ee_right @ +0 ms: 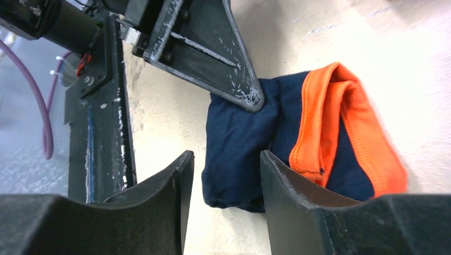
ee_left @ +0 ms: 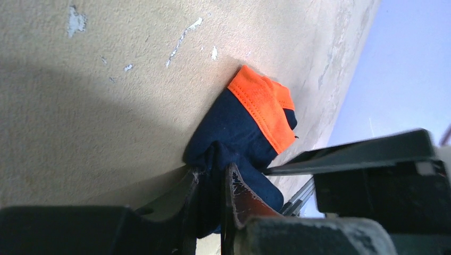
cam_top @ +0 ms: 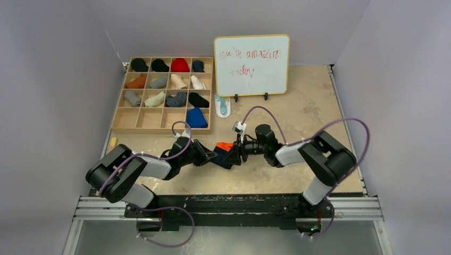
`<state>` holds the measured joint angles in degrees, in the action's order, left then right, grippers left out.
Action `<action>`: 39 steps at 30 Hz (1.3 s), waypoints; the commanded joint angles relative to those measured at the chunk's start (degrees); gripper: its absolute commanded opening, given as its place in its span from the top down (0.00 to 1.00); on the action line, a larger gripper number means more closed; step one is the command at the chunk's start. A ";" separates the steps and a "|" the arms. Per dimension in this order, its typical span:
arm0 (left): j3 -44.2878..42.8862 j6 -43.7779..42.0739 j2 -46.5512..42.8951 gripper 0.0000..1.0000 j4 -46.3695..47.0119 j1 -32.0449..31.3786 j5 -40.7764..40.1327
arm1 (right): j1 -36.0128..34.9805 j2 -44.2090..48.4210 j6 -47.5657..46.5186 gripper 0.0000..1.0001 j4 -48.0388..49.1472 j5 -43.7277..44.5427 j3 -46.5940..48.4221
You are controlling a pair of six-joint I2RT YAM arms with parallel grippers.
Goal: Roll the underwear
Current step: Roll the underwear to the center of the board.
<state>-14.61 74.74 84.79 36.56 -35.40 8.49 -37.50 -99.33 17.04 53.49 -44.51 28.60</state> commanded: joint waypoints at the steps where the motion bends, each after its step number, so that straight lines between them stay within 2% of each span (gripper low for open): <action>1: -2.04 -3.72 -1.44 0.95 -10.58 -0.25 -1.61 | -1.05 11.44 -15.62 0.48 -21.22 12.30 3.15; 4: -3.18 -3.99 -2.44 1.00 -12.91 -0.38 -1.76 | -4.59 17.71 -25.64 0.47 -29.47 24.52 4.71; 6: -3.84 -3.84 -2.59 1.00 -13.99 -0.62 -1.81 | -10.98 19.67 -32.18 0.47 -32.12 32.56 5.49; 9: -4.70 -3.49 -2.53 1.00 -15.22 -0.76 -1.81 | -16.84 19.84 -35.92 0.48 -31.58 40.83 5.43; 14: -5.49 -2.95 -2.98 1.00 -16.99 -0.90 -1.81 | -25.97 16.48 -41.06 0.49 -27.24 49.71 4.69; 23: -5.89 -2.85 -4.20 1.00 -18.78 -0.83 -1.90 | -29.98 5.42 -44.32 0.56 -23.34 62.79 5.91; 26: -5.82 -2.93 -4.52 1.00 -19.01 -0.83 -1.90 | -30.18 3.67 -43.95 0.65 -23.74 65.28 5.86; 29: -5.66 -2.94 -5.06 1.00 -19.49 -0.87 -1.90 | -30.13 4.62 -42.06 0.90 -25.07 63.45 5.27; 31: -5.17 -3.16 -6.16 1.00 -19.32 -0.86 -2.33 | -29.76 5.89 -39.74 0.96 -27.41 57.28 5.21; 32: -4.67 -3.17 -7.08 0.90 -18.83 -0.82 -2.69 | -29.16 6.33 -38.22 0.98 -27.59 54.42 5.20; 34: -3.20 -3.01 -9.60 0.63 -17.72 -0.84 -3.87 | -26.66 7.63 -34.46 1.00 -28.31 46.46 5.68; 35: -2.44 -2.70 -10.84 0.56 -17.33 -0.82 -4.11 | -24.50 8.47 -31.88 1.00 -28.42 40.66 5.96; 37: -0.67 -2.20 -13.49 0.43 -17.11 -0.73 -5.14 | -18.62 9.80 -26.38 1.00 -27.32 24.99 6.21; 39: 0.94 -1.94 -16.01 0.38 -16.62 -0.79 -5.97 | -13.58 9.57 -20.64 1.00 -24.15 13.38 6.43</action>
<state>-16.82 72.82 73.21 19.99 -36.03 4.86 -59.13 -90.41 -16.97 30.04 -4.01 34.28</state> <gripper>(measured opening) 0.575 0.035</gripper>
